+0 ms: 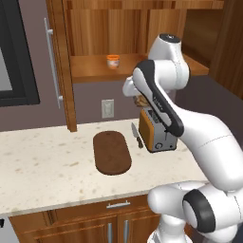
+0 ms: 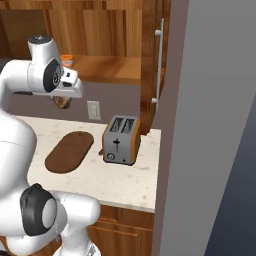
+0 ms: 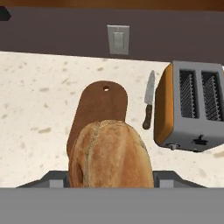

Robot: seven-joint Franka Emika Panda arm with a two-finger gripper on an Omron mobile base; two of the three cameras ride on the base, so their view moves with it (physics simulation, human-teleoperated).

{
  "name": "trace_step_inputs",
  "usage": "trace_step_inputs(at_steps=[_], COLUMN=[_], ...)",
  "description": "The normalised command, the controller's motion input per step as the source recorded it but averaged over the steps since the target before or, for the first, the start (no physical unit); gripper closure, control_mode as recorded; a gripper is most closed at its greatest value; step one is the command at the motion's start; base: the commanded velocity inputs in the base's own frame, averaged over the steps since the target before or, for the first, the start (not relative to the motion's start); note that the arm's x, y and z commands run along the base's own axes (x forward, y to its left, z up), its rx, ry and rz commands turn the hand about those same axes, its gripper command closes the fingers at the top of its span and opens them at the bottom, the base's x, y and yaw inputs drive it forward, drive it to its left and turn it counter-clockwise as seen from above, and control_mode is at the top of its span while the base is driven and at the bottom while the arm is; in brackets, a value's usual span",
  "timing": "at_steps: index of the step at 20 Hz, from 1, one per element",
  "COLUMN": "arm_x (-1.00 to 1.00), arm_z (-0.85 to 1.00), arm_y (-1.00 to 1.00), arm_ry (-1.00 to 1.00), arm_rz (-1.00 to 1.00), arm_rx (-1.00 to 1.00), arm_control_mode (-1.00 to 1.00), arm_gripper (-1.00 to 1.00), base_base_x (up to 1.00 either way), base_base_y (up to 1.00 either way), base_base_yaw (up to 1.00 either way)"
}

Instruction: Pick the bread, place it on the cutting board, pick the jam, place it on the counter, and close the cabinet.

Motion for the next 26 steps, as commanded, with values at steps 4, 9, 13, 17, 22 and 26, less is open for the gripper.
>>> trace_step_inputs(at_steps=[4,9,13,17,22,26], arm_x=[-0.04,0.0,0.0,0.0,0.02,0.02], arm_z=[-0.48,-0.41,-0.43,-0.45,-0.39,-0.42], arm_y=[0.03,0.08,0.16,0.16,0.13,0.08], arm_ry=[0.0,0.02,0.05,0.05,0.0,0.03], arm_rz=[0.0,0.0,0.0,0.0,0.0,0.0], arm_rx=[0.0,0.0,0.0,0.0,0.0,0.0], arm_control_mode=[-1.0,-1.0,-1.0,-1.0,-1.0,-1.0], arm_gripper=[1.0,1.0,1.0,1.0,1.0,1.0], base_base_x=[0.0,0.0,0.0,0.0,0.0,0.0], base_base_y=[0.0,0.0,0.0,0.0,0.0,0.0], base_base_yaw=[0.0,0.0,0.0,0.0,0.0,0.0])
